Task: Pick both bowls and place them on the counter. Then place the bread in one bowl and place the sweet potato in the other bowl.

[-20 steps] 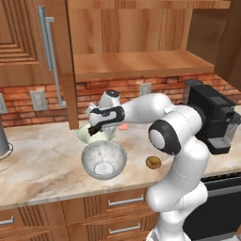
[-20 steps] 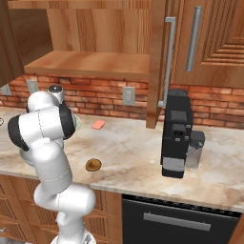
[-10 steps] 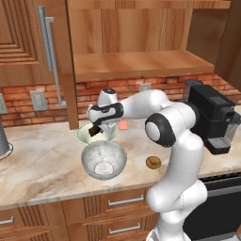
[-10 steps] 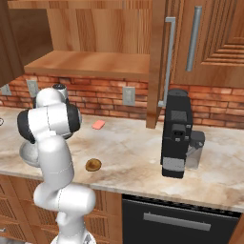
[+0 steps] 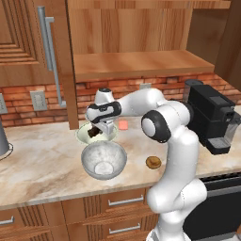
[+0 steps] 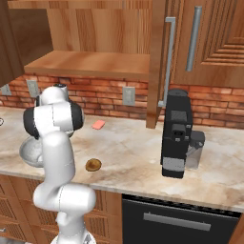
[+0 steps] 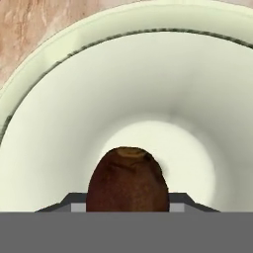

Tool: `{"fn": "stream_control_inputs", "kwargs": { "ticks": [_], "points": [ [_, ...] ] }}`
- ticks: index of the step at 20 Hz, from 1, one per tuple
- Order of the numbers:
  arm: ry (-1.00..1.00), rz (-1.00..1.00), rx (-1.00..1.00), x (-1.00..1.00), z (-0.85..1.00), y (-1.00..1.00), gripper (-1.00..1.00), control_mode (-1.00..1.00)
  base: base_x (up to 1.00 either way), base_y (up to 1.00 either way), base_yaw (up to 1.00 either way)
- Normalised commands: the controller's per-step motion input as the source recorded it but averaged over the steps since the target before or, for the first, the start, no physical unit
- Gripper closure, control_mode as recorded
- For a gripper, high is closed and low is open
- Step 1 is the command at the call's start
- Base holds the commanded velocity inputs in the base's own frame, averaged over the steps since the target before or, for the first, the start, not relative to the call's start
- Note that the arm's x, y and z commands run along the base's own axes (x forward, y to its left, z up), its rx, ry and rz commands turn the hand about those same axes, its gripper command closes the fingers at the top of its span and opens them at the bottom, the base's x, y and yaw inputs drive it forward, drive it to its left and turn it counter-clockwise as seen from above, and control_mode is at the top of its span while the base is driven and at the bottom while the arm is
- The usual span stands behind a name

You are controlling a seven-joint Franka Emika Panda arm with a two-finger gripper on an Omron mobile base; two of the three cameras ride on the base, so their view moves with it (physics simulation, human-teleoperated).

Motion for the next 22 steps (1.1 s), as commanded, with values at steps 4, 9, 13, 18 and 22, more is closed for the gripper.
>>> {"fn": "stream_control_inputs", "kwargs": {
  "ticks": [4, 9, 13, 18, 22],
  "points": [
    [0.06, 0.0, -0.03, 0.06, -0.16, 0.03, 1.0, -1.0, 0.0, 0.0, 0.0],
    [0.04, 0.0, -0.03, 0.09, -0.14, 0.02, 1.0, -1.0, 0.0, 0.0, 0.0],
    [0.01, 0.0, -0.02, 0.05, -0.15, 0.01, 1.0, -1.0, 0.0, 0.0, 0.0],
    [0.0, 0.0, 0.0, 0.08, -0.11, 0.01, 1.0, -1.0, 0.0, 0.0, 0.0],
    [0.0, 0.0, 0.0, 0.07, -0.15, 0.04, 1.0, -1.0, 0.0, 0.0, 0.0]
  ]
}}
